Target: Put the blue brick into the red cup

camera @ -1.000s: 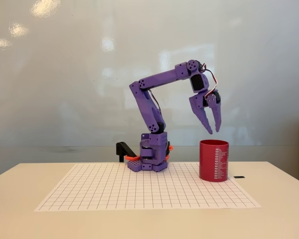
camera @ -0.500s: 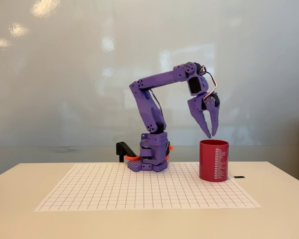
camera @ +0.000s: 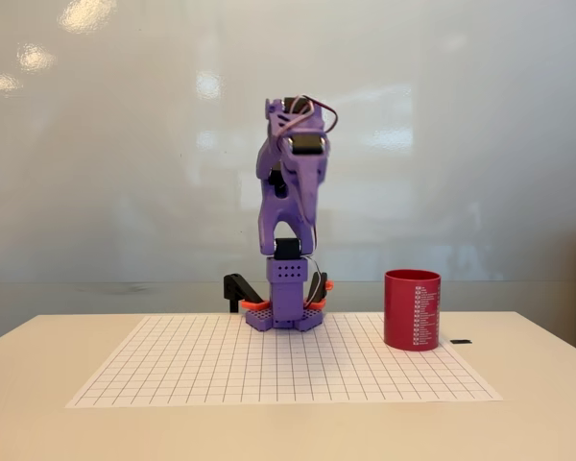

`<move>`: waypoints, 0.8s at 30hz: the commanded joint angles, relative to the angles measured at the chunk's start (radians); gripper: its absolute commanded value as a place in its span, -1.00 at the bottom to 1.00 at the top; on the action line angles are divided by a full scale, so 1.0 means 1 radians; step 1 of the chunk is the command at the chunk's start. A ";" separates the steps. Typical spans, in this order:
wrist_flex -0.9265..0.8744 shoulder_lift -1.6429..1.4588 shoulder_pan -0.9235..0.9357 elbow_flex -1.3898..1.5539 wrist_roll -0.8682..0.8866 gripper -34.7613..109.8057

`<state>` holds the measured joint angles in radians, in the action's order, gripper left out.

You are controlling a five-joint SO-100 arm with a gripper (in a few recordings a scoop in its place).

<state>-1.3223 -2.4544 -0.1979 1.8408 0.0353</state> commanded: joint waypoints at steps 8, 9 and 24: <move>-0.172 -0.601 0.130 -0.117 0.087 -0.53; -0.175 -0.646 0.130 -0.109 0.092 -0.53; 0.138 -0.848 0.179 0.640 0.003 -0.53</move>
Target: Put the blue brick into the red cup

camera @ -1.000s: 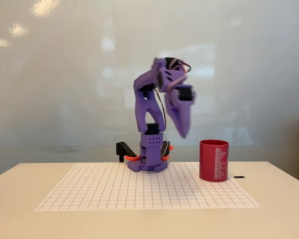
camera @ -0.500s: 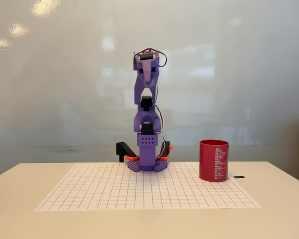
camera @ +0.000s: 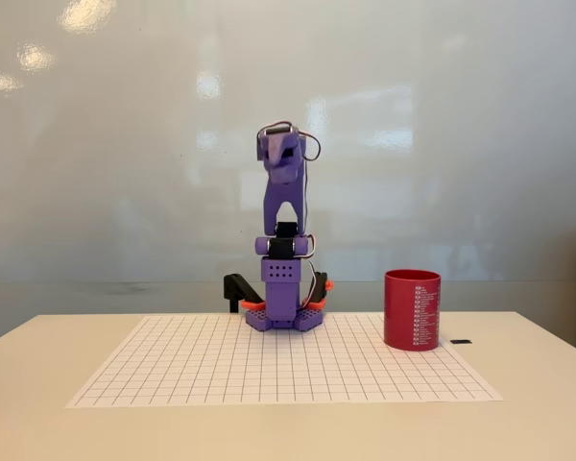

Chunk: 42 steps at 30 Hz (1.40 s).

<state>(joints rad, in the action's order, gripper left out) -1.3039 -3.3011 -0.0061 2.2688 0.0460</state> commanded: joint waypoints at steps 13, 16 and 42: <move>0.299 -0.002 -0.100 0.804 0.006 -0.53; 0.278 -0.002 -0.100 0.798 0.035 -0.53; 0.279 -0.002 -0.092 0.798 0.052 -0.53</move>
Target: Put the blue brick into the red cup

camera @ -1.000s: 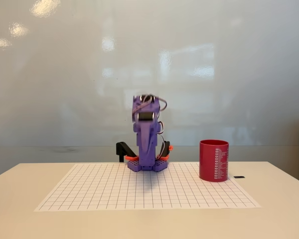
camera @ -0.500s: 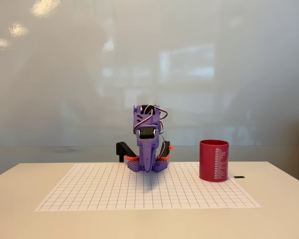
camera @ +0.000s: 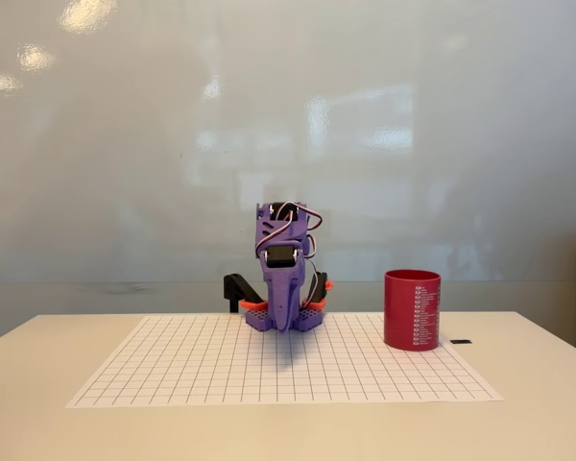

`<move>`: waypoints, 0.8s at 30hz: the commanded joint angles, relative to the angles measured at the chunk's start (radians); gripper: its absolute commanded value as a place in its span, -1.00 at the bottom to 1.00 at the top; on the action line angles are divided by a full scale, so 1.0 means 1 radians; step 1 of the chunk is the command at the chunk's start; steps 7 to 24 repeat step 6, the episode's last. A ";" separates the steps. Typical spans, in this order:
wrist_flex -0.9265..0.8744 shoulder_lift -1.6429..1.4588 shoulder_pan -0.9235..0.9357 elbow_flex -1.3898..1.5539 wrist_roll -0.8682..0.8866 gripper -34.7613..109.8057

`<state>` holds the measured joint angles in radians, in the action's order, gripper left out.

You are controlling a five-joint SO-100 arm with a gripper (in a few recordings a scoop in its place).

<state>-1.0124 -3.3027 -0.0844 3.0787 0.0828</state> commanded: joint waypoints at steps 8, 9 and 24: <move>-0.012 0.000 -0.012 -0.012 0.020 -0.53; -0.012 0.000 -0.012 -0.012 0.020 -0.53; -0.012 0.000 -0.012 -0.012 0.020 -0.53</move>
